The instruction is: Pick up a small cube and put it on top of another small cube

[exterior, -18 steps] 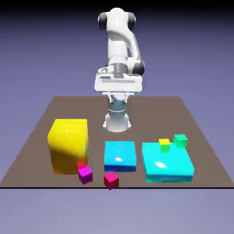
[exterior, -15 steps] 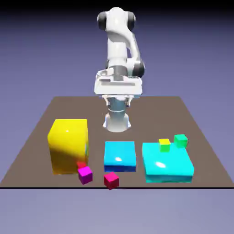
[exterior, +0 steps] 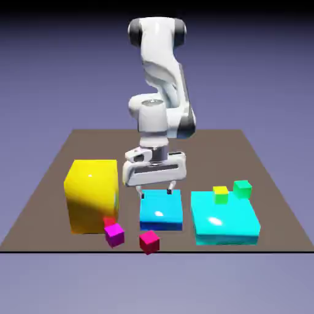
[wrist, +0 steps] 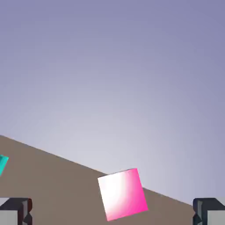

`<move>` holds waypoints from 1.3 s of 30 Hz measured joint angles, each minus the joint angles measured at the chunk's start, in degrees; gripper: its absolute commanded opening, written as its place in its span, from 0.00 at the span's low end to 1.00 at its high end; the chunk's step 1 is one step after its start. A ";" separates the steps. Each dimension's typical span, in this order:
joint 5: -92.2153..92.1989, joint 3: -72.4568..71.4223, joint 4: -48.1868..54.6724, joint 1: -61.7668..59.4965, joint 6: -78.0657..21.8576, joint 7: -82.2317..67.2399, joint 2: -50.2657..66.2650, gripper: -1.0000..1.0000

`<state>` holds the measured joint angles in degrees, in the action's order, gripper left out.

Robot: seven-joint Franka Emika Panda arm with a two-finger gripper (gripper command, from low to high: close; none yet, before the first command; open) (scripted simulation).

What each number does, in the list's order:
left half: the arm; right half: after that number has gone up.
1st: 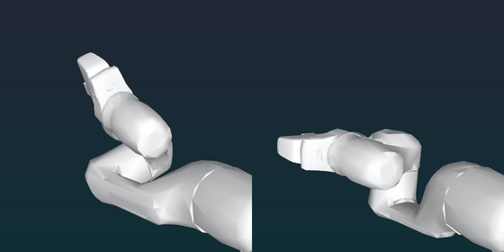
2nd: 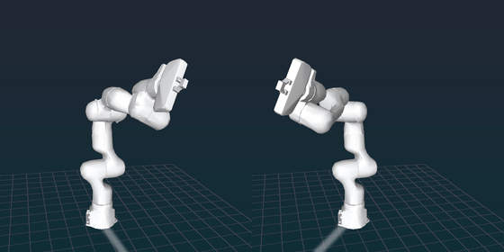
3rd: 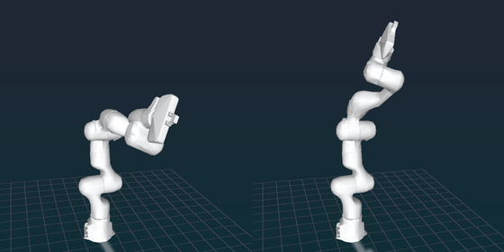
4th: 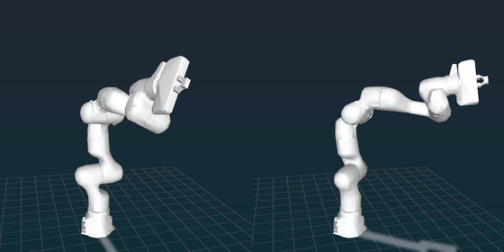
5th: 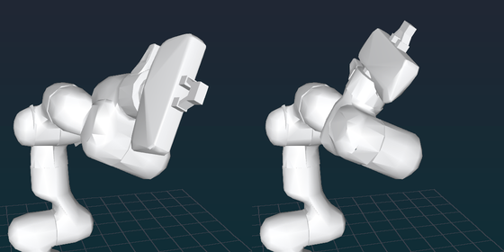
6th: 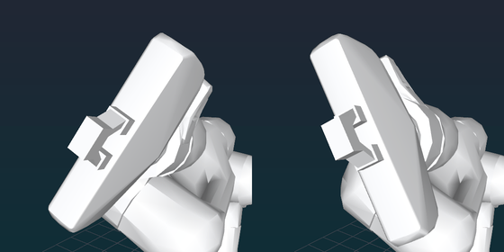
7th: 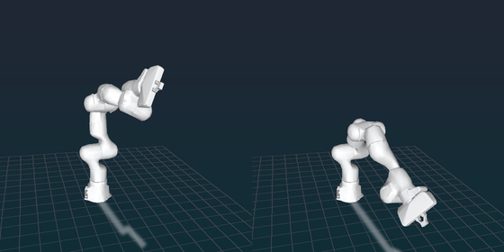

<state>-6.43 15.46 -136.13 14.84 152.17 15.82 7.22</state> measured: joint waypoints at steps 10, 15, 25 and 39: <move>-2.84 6.83 10.99 6.25 -9.65 -11.78 17.63 0.50; -6.92 2.70 12.03 2.77 -1.90 -14.46 26.52 0.00; 0.72 -0.88 8.28 10.49 -13.21 -11.42 10.74 0.00; 12.70 -23.24 -1.28 19.58 -18.56 -9.22 -6.04 0.00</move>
<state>6.27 -7.78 -137.41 34.42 133.61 6.60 1.18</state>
